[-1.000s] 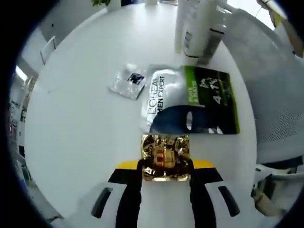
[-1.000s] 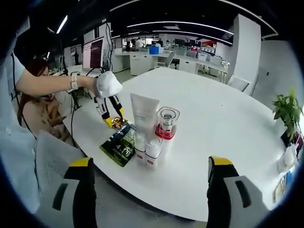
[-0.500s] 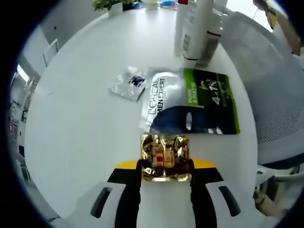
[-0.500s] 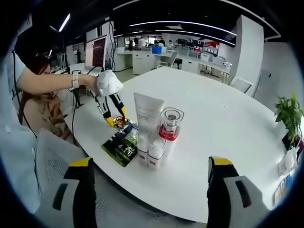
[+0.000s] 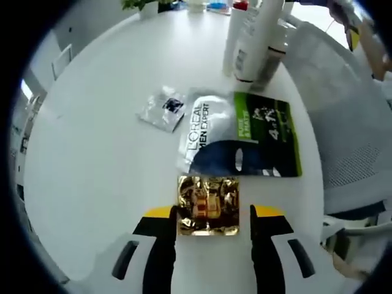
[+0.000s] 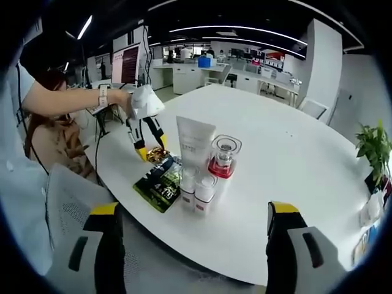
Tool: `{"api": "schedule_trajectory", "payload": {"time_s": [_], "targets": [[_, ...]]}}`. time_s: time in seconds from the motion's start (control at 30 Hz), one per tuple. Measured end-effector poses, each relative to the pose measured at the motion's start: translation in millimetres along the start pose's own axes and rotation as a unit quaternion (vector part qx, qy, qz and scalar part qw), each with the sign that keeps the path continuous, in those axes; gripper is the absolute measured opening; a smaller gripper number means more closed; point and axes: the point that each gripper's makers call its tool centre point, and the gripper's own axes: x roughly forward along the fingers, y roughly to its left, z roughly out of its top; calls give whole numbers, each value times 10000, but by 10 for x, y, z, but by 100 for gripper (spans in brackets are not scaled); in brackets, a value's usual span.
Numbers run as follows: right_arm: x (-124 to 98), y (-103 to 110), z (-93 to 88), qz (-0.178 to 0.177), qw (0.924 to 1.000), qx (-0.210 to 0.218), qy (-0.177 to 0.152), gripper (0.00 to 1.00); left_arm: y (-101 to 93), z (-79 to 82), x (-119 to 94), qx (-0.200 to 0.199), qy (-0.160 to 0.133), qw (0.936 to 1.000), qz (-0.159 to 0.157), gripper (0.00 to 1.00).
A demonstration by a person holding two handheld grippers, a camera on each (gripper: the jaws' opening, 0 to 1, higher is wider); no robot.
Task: Arrange the skincare products in the storage area until every visible bottle or jar stands upright without overlapping.
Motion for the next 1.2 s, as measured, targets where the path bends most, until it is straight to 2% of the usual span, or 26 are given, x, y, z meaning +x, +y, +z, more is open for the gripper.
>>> {"api": "schedule_trajectory", "payload": {"time_s": [0.13, 0.4, 0.6, 0.77, 1.03, 1.2], "targets": [[1, -33, -17, -24, 10000, 22, 13, 98, 23, 9, 8, 95, 95, 9999, 16, 45], [-6, -93, -25, -73, 10000, 27, -11, 98, -20, 18, 11, 67, 113, 9998, -119, 54], [-50, -83, -25, -106, 9999, 26, -47, 98, -21, 10, 29, 47, 206, 9998, -49, 71], [-80, -114, -26, -146, 9999, 36, -83, 98, 49, -73, 24, 11, 424, 9989, 178, 85], [-104, -67, -19, -152, 9998, 17, -114, 98, 39, 9, -167, 23, 188, 9991, 387, 89], [-117, -38, 17, -147, 9998, -28, -155, 99, -32, 113, -289, -35, -97, 9988, 489, 91]]}}
